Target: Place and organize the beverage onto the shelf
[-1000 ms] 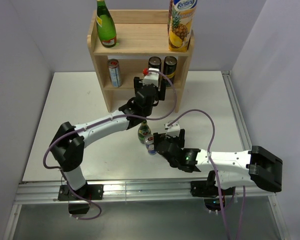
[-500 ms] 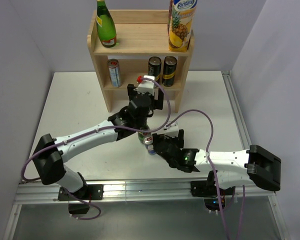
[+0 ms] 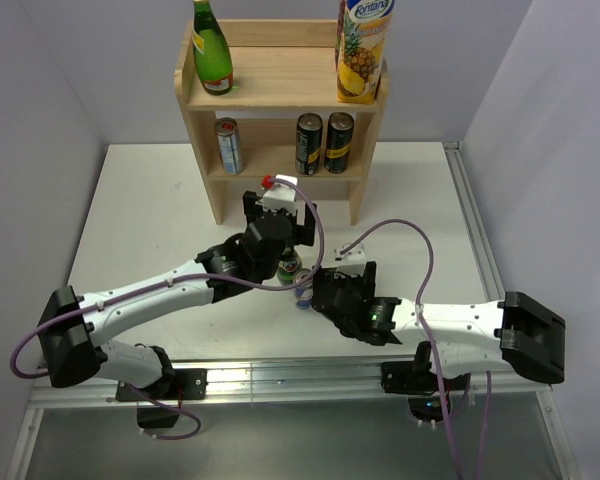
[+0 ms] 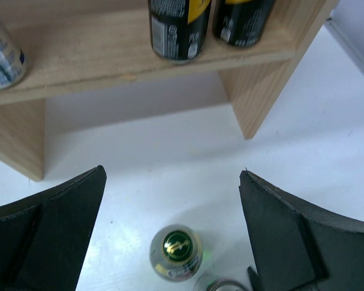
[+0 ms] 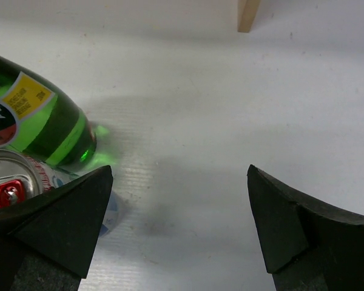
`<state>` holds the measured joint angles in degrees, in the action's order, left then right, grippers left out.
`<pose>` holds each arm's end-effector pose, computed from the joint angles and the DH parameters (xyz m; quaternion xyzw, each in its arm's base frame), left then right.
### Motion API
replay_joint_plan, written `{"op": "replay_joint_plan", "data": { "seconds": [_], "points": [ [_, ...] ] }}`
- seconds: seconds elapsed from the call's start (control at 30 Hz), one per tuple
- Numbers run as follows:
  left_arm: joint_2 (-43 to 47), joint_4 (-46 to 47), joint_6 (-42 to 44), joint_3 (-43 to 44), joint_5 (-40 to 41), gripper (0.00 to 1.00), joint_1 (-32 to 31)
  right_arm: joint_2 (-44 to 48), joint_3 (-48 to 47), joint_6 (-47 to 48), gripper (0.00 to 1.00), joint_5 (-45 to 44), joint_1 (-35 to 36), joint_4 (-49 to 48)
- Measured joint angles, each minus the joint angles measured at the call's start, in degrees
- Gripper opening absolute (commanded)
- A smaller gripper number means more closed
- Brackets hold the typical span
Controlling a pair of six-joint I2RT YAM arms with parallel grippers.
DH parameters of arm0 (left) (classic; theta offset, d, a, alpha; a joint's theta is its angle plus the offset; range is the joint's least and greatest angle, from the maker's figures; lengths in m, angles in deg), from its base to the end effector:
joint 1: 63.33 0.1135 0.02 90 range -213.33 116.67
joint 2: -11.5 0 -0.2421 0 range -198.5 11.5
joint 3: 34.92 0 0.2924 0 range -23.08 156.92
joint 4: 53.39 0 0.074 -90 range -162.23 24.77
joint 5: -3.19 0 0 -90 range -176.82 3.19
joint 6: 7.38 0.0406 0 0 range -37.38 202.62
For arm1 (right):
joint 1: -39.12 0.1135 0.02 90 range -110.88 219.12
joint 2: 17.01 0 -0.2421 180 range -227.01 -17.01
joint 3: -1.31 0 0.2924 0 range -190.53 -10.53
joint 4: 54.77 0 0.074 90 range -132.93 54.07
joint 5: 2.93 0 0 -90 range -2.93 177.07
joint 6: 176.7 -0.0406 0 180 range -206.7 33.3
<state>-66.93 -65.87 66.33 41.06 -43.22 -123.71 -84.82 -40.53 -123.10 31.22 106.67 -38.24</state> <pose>0.2040 -0.3022 0.3115 0.0667 0.7674 -0.1199 0.6263 0.1314 0.2301 0.1442 -0.0355 0.8297 0.0163 0.5569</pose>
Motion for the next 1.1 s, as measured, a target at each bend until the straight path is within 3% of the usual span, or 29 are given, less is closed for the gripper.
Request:
{"op": "replay_joint_plan", "data": {
  "seconds": [0.4, 0.6, 0.9, 1.1],
  "points": [
    [5.7, -4.8, -3.3, -4.9, 0.3, 0.99, -1.3, 6.4, -10.2, -13.0, 0.99, -5.5, 3.0, 20.4],
    [8.9, -6.1, -4.6, -5.9, 0.4, 0.99, -1.9, 7.0, -14.6, -23.8, 0.99, -6.3, 10.5, 33.3],
    [11.7, -8.5, -6.4, -10.0, 0.9, 0.99, -2.0, -6.1, -24.1, -39.2, 1.0, -6.9, 26.2, 46.1],
    [13.7, -9.3, -7.3, -10.9, 0.9, 0.99, -2.1, -12.6, -24.8, -41.4, 1.0, -6.3, 29.3, 45.2]
  ]
}}
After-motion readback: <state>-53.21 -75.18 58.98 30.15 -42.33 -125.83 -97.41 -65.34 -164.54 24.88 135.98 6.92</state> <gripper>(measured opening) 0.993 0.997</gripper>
